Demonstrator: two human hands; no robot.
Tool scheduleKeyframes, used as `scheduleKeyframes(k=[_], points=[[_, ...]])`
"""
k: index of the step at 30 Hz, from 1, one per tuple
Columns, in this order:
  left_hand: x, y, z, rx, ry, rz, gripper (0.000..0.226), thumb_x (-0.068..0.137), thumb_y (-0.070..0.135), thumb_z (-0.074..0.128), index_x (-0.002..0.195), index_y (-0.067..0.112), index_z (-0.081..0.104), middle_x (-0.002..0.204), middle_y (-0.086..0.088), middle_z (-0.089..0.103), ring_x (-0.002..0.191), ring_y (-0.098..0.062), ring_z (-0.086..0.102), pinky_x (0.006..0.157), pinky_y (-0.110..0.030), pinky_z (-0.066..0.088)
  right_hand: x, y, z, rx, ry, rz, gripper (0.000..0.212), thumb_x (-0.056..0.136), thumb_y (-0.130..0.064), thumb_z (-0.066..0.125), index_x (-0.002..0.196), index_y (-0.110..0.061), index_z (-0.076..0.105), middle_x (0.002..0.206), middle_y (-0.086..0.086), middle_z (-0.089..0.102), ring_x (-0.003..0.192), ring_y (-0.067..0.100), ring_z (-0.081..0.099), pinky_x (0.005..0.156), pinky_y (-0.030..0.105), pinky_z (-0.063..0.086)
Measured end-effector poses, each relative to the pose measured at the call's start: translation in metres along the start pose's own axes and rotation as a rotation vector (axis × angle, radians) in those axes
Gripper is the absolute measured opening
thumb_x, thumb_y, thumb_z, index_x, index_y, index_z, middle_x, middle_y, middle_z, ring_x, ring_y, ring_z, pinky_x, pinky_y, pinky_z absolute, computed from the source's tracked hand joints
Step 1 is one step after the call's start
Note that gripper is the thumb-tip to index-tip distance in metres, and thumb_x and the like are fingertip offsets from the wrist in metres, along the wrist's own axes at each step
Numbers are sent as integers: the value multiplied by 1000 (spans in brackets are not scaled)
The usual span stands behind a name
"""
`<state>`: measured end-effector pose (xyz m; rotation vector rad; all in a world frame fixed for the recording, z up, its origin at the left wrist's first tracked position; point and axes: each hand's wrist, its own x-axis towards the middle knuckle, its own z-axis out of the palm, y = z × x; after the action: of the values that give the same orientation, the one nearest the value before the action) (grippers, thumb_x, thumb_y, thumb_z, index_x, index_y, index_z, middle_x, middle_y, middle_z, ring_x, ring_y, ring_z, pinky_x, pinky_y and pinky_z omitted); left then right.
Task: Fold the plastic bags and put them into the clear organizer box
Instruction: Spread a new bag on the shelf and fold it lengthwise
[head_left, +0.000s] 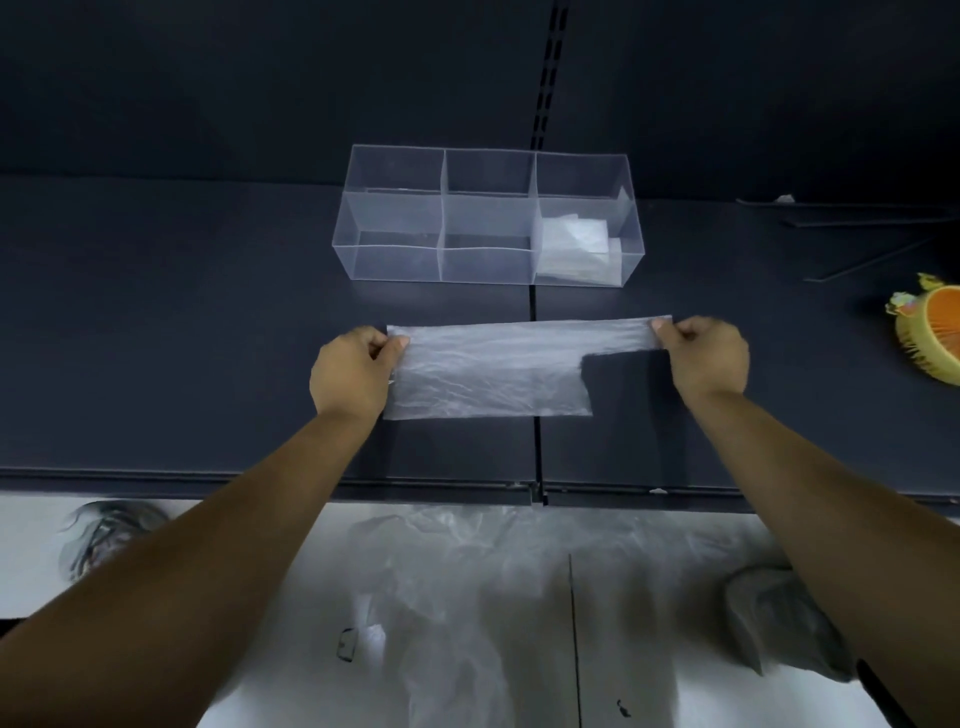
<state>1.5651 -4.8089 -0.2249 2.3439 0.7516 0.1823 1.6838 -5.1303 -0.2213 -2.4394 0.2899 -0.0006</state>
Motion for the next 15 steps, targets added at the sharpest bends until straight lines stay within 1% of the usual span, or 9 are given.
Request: scheduleKeyframes(k=[2,3,5,7,9,11,13,14,15], points=[[-1,1,1,30,4,-11,29,93,38,59,82,11,65,76,-4,68,72,-22,62,63,-34,49,0,-1,2,-60,12,-10,33,90,-40,61,74,-11,64,76,11,66,73,27,60,64,35,50],[-2,2,1,43,26,-9,25,93,35,60,86,11,65,84,-5,67,79,-24,62,66,-36,50,1,-2,3,-85,14,-11,34,90,-40,61,73,-11,63,77,12,67,74,29,61,65,36,50],[-5,4,0,76,127,56,18,91,24,64,97,7,64,105,-12,60,97,-29,56,80,-41,48,2,-3,4,-132,3,-13,34,90,-42,60,77,-11,63,79,11,67,79,30,62,66,36,50],[-8,7,0,118,178,245,22,91,12,62,110,1,64,119,-18,55,107,-34,53,93,-42,43,3,-3,4,-152,-14,-6,33,91,-42,58,85,-9,63,85,11,67,84,31,62,67,34,48],[-13,5,2,215,81,461,30,96,9,53,123,-1,60,130,-20,55,121,-36,51,107,-43,34,1,-9,1,-135,11,13,34,93,-40,56,93,-6,60,92,13,66,88,32,61,67,33,45],[-20,-4,3,374,-81,562,41,102,17,41,140,2,45,147,-14,43,140,-29,34,118,-42,15,-9,-22,2,-141,122,-46,28,95,-32,54,100,-4,57,101,16,62,94,35,58,71,37,42],[-24,-18,6,541,-189,545,53,104,34,24,152,11,20,159,-2,18,148,-18,11,120,-40,-3,-32,-47,13,-130,209,-222,19,94,-19,52,103,-4,60,107,18,58,97,36,55,80,39,41],[-25,-23,7,591,-216,524,57,102,41,14,153,15,8,161,2,5,148,-15,1,119,-39,-9,-52,-63,25,-80,168,-332,19,93,-13,51,107,-4,61,110,18,57,100,34,55,86,38,40],[-26,-26,9,612,-228,503,61,99,46,5,153,18,-2,160,5,-5,148,-13,-5,118,-40,-12,-75,-80,40,-5,59,-440,24,93,-8,50,114,-4,61,116,17,56,106,32,54,92,34,39]])
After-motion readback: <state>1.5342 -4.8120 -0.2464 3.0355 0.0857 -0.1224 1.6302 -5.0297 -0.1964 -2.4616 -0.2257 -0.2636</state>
